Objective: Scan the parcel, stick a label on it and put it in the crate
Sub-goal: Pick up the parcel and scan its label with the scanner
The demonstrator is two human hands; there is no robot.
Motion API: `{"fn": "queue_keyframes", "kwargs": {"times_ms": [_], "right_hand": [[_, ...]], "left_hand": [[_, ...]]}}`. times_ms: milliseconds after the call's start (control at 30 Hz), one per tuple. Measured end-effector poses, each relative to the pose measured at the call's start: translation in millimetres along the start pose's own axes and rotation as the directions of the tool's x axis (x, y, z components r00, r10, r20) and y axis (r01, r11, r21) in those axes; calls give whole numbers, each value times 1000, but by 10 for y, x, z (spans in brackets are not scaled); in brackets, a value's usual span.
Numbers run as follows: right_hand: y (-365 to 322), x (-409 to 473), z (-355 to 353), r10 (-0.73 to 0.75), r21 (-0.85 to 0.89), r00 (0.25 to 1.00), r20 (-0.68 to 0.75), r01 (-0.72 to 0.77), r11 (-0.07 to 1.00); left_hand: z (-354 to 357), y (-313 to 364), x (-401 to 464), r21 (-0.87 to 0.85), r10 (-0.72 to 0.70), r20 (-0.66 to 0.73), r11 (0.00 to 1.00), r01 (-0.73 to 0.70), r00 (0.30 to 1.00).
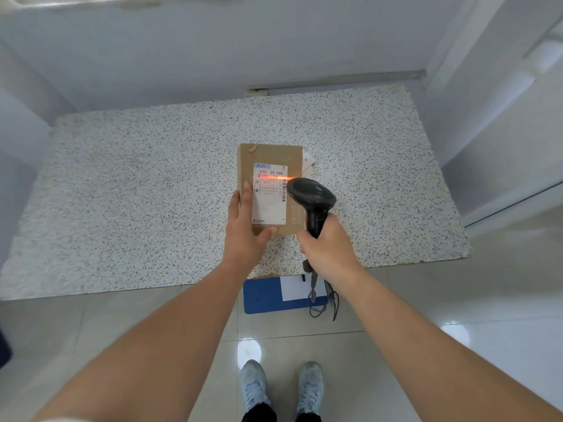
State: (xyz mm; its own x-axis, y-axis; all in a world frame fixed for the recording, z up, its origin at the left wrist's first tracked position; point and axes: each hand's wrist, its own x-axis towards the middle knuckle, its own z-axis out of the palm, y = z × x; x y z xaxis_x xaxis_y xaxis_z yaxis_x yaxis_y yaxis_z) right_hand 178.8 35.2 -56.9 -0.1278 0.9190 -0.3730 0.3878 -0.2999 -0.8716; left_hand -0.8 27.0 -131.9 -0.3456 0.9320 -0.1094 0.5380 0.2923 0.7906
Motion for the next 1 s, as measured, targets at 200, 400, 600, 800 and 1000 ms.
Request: {"fn": "queue_keyframes", "kwargs": {"times_ms": [200, 400, 600, 800, 1000], "right_hand": [[-72, -26, -25, -2, 12, 999, 37, 1, 1000], [-96, -61, -37, 12, -27, 999, 44, -10, 1000], [-125, -95, -43, 2, -25, 999, 46, -1, 1000], [-122, -35, -76, -4, -49, 1000, -26, 3, 999], [-57, 193, -26, -4, -159, 990, -143, -19, 987]], "left_hand": [[-1, 33, 14, 46, -27, -11, 999, 28, 1000], [-5, 26, 51, 55, -58, -6, 997, 58, 998], [-18, 36, 64, 60, -84, 6, 995, 83, 996], [-92, 53, 111, 54, -94, 39, 994, 92, 995], [-302, -3, 224, 113, -138, 87, 985, 128, 987]]}}
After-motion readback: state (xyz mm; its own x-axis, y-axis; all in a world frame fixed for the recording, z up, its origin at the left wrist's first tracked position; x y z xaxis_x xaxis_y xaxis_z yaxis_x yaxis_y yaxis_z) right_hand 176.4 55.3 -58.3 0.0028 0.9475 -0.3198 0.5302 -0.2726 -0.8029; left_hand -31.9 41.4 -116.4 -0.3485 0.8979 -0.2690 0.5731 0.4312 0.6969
